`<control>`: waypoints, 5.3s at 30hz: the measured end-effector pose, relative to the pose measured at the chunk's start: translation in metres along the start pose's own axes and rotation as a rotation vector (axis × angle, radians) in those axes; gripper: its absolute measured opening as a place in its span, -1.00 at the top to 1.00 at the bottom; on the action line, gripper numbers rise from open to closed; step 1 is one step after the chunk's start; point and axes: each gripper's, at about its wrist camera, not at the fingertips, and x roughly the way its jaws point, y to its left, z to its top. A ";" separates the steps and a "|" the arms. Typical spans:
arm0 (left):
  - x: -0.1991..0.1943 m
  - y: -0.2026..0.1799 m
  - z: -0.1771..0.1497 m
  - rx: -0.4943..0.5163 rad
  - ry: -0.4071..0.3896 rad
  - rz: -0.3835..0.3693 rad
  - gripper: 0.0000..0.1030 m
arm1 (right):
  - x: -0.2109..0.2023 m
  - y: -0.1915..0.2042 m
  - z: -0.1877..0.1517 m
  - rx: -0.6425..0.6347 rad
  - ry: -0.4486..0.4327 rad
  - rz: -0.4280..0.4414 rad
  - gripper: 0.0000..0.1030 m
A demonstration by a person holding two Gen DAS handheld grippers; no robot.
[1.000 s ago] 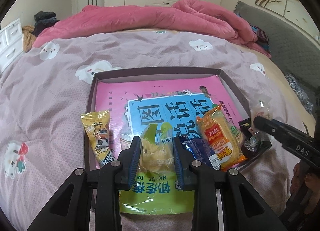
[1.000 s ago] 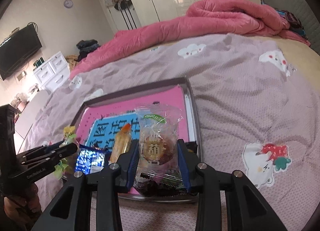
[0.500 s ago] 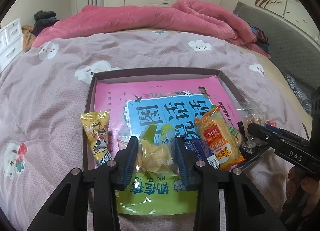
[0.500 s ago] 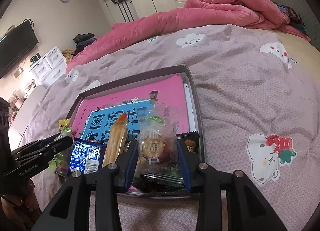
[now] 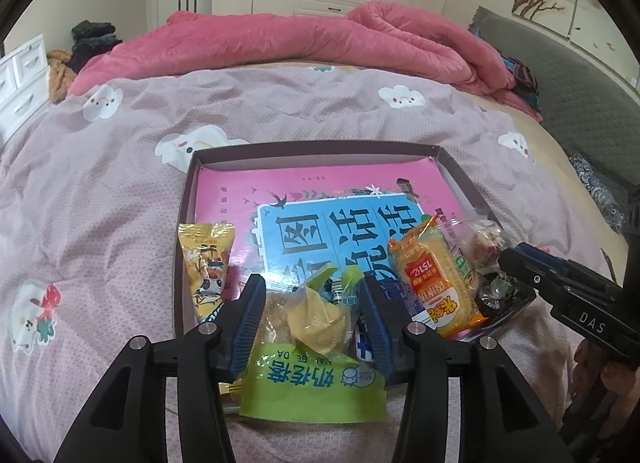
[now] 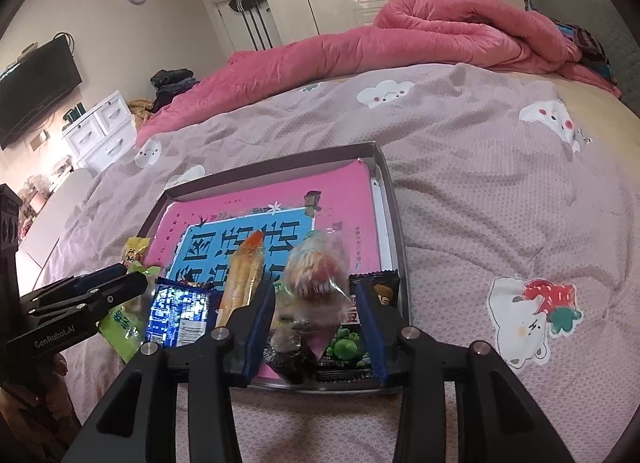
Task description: Organize snacks
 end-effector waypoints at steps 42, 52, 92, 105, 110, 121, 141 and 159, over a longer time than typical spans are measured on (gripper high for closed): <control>-0.065 -0.004 -0.022 -0.054 -0.019 0.047 -0.56 | -0.091 0.038 -0.020 -0.064 -0.214 -0.030 -0.67; -0.081 -0.017 -0.047 -0.042 -0.002 0.057 -0.58 | -0.102 0.038 -0.042 -0.009 -0.166 -0.067 -0.75; -0.103 -0.005 -0.084 -0.108 0.019 0.069 -0.58 | -0.102 0.059 -0.079 -0.057 -0.059 -0.101 -0.76; -0.096 -0.004 -0.085 -0.111 0.035 0.083 -0.58 | -0.096 0.056 -0.077 -0.053 -0.055 -0.111 -0.76; -0.096 -0.005 -0.086 -0.104 0.036 0.094 -0.58 | -0.096 0.056 -0.077 -0.057 -0.056 -0.124 -0.76; -0.096 -0.006 -0.087 -0.103 0.040 0.100 -0.58 | -0.096 0.056 -0.077 -0.064 -0.054 -0.123 -0.76; -0.095 -0.005 -0.087 -0.104 0.046 0.104 -0.58 | -0.096 0.055 -0.077 -0.063 -0.055 -0.125 -0.76; -0.096 -0.005 -0.087 -0.096 0.047 0.119 -0.58 | -0.094 0.058 -0.078 -0.074 -0.046 -0.124 -0.76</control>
